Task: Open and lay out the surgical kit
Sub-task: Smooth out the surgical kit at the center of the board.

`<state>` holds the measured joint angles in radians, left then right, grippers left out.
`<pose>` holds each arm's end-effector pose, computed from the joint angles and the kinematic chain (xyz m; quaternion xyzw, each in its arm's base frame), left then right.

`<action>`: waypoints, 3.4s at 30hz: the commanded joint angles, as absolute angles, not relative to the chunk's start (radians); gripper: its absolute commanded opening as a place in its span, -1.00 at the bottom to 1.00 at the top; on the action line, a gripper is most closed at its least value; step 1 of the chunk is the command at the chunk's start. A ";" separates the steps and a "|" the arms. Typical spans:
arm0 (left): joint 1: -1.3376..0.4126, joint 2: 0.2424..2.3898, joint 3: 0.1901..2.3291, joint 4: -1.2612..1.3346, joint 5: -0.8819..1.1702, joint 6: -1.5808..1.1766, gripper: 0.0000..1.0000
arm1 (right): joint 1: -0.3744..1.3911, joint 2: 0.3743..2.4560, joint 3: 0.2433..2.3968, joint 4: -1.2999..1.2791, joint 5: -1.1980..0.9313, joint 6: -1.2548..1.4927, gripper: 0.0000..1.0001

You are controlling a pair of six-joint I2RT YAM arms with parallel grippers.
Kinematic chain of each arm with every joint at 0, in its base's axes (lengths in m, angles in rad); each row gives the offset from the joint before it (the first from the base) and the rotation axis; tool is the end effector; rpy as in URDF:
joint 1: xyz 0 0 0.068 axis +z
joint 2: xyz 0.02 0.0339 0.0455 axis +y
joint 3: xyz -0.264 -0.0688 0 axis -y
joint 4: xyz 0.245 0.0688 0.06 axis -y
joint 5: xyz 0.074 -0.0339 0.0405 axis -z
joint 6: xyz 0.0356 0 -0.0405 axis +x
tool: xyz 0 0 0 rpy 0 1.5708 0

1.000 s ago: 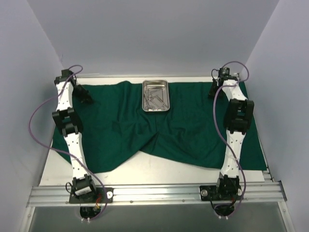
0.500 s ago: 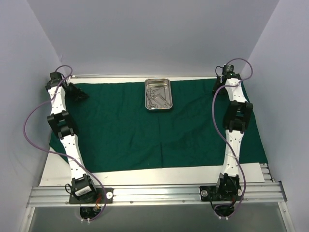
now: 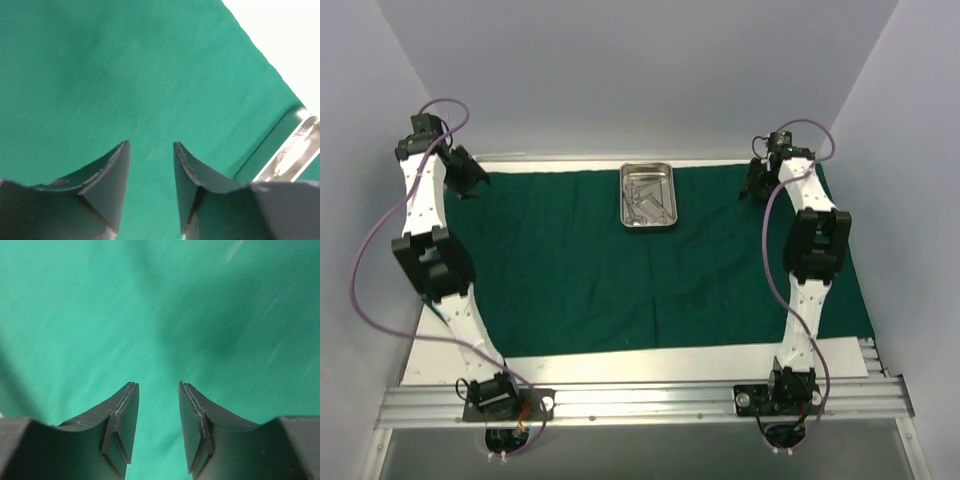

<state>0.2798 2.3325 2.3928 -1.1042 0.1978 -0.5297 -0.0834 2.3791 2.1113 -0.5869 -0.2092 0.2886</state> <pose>0.4805 0.1308 0.2851 -0.3547 0.8933 -0.1269 0.2452 0.5332 -0.0372 0.2068 0.1363 0.9222 0.1330 0.3367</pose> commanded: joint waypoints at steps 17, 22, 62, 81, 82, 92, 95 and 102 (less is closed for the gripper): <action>0.256 1.576 1.286 -1.109 0.055 -0.405 -0.05 | 0.445 1.623 1.335 -0.433 -0.342 0.388 -0.21; 0.255 1.581 1.180 -1.060 0.044 -0.426 -0.93 | 0.446 1.517 1.273 -0.399 -0.347 0.391 -0.21; 0.377 1.686 1.420 -1.218 -0.304 -0.476 -0.95 | 0.367 1.683 1.112 -0.267 -0.505 0.330 -0.24; 0.357 1.965 1.318 -1.012 -0.152 -0.333 -0.95 | 0.367 1.669 1.104 -0.259 -0.515 0.327 -0.26; 0.360 1.983 1.322 -1.028 -0.181 -0.340 -0.95 | 0.367 1.669 1.104 -0.261 -0.515 0.327 -0.26; 0.590 1.984 1.342 -1.264 -0.626 -0.515 -0.95 | 0.368 1.683 1.101 -0.249 -0.535 0.328 -0.26; 0.583 1.938 1.384 -1.299 -0.679 -0.519 -0.95 | 0.368 1.687 1.109 -0.250 -0.541 0.330 -0.27; 0.482 1.757 1.399 -1.292 -0.608 -0.494 -0.95 | 0.374 1.684 1.115 -0.267 -0.534 0.324 -0.27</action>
<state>0.5282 1.8790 1.3563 -1.2709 -0.6121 -0.4721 0.3679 1.6974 1.0794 -0.2424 -0.5220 0.3389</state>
